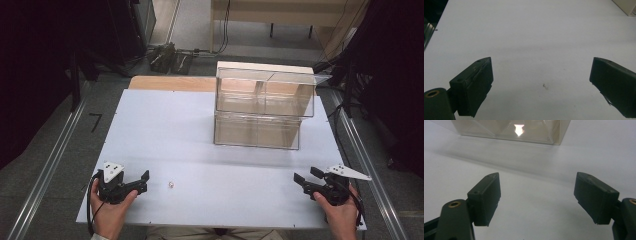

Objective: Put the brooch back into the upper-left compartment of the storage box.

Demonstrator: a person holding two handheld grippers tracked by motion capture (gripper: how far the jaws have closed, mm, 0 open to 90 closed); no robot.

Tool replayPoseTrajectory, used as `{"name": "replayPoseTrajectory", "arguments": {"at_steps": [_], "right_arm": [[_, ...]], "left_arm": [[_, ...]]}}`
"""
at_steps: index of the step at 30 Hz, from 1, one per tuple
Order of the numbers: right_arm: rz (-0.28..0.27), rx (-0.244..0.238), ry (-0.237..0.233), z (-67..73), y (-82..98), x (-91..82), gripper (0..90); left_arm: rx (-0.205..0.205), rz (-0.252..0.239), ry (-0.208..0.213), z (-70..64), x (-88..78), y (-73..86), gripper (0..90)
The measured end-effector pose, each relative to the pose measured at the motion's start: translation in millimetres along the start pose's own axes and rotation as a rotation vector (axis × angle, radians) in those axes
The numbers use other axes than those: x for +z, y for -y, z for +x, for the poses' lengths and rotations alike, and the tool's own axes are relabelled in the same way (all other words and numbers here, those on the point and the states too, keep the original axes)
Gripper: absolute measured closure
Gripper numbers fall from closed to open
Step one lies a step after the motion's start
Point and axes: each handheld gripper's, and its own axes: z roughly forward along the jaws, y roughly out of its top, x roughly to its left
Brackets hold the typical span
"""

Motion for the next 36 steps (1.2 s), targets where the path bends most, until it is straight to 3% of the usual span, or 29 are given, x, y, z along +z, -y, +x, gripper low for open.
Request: {"name": "replayPoseTrajectory", "arguments": {"at_steps": [9,25,36], "right_arm": [[-0.002,-0.006,-0.004,0.6,-0.1,0.0,20.3],[0.0,-0.007,-0.001,1.8,-0.2,0.6,20.3],[0.003,-0.011,-0.002,2.2,0.1,1.3,20.3]], "left_arm": [[0.035,0.008,0.006,-8.1,1.8,-0.6,5.9],[0.06,0.012,0.007,-13.6,4.8,-0.1,5.9],[0.069,0.027,0.031,-20.6,8.8,0.8,6.8]]}}
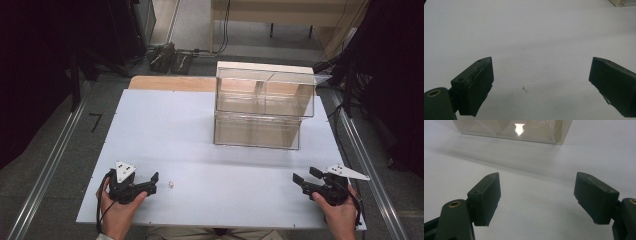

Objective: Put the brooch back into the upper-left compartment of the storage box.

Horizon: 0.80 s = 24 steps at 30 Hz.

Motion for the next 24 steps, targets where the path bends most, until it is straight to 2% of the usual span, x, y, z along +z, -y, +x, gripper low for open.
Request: {"name": "replayPoseTrajectory", "arguments": {"at_steps": [15,20,24], "right_arm": [[-0.003,-0.006,-0.001,0.3,-0.3,0.7,20.3],[0.005,-0.003,-0.001,1.4,-0.2,0.8,20.3],[0.007,-0.006,0.0,1.6,-0.2,1.3,20.3]], "left_arm": [[0.009,0.015,0.04,-7.8,1.7,1.4,9.1],[0.014,0.011,0.042,-11.6,0.8,1.9,12.1],[0.017,0.021,0.063,-15.3,1.5,3.2,14.6]]}}
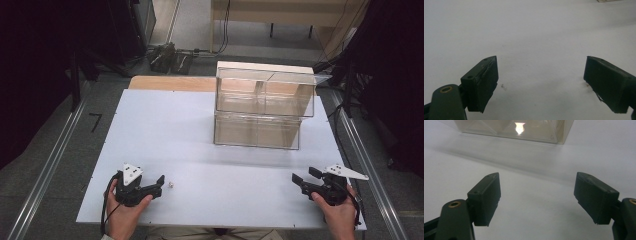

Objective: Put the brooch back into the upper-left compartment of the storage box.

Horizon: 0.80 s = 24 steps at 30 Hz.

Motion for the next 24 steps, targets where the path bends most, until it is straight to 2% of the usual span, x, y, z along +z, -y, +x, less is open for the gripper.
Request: {"name": "replayPoseTrajectory", "arguments": {"at_steps": [13,24], "right_arm": [[0.005,0.0,0.003,-1.4,0.4,1.9,20.3],[0.007,-0.004,0.004,-1.4,0.4,2.2,20.4]], "left_arm": [[0.028,0.009,0.036,-6.7,0.0,0.6,20.8],[0.045,0.018,0.047,-12.0,1.1,1.2,26.7]]}}
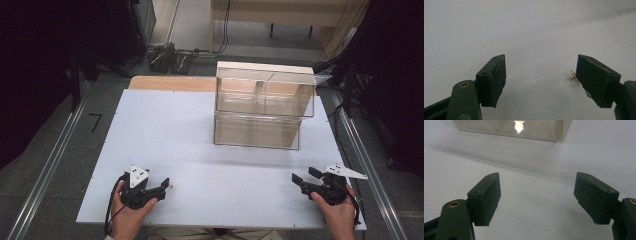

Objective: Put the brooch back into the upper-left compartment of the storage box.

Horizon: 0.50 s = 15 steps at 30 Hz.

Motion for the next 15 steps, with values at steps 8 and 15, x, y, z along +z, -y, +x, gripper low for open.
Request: {"name": "replayPoseTrajectory", "arguments": {"at_steps": [8,15], "right_arm": [[0.001,-0.002,0.0,0.3,0.1,0.2,20.4],[0.003,-0.003,-0.002,1.0,0.0,0.5,20.5]], "left_arm": [[0.001,0.007,0.026,-3.4,1.6,0.1,30.8],[0.02,0.02,0.042,-4.8,2.6,0.5,36.9]]}}
